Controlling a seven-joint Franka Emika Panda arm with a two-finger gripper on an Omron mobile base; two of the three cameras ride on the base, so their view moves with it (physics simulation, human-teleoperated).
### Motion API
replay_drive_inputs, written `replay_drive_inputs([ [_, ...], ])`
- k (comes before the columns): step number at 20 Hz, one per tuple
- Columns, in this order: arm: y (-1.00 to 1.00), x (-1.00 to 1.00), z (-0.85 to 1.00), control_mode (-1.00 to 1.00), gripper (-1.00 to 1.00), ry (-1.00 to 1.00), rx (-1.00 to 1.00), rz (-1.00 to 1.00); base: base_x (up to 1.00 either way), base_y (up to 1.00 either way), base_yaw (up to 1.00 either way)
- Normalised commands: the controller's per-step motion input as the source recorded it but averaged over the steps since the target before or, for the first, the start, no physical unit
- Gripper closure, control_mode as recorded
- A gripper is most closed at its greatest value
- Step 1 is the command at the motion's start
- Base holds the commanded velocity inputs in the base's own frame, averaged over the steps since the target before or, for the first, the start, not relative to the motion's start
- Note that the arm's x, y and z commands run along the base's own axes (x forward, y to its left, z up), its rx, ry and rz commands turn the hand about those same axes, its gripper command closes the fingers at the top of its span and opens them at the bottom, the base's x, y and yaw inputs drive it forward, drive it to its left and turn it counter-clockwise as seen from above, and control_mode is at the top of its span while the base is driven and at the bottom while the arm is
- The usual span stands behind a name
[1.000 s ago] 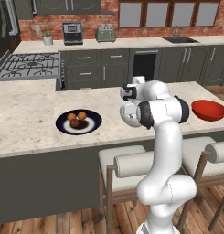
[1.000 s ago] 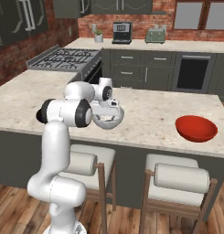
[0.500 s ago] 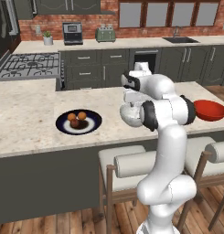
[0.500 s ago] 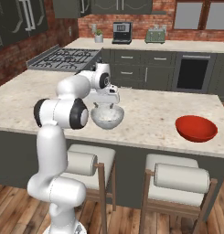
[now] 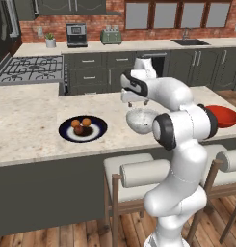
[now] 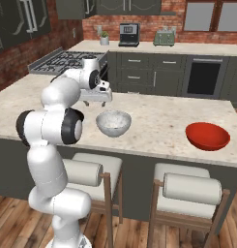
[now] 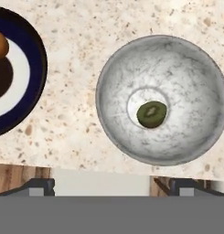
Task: Take the fruits from the plate on the dining counter and place two fruits in each bowl.
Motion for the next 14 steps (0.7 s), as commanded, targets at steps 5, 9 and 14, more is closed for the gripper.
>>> replay_drive_inputs([
  [5,0.89,-0.10,0.11,-1.00,-1.00,-0.01,0.00,0.00,0.00,0.00,0.00],
  [9,0.91,-0.08,0.00,-1.00,-1.00,0.00,0.03,0.00,0.00,0.00,0.00],
  [14,0.84,-0.08,0.00,-1.00,-1.00,0.00,0.05,0.00,0.00,0.00,0.00],
])
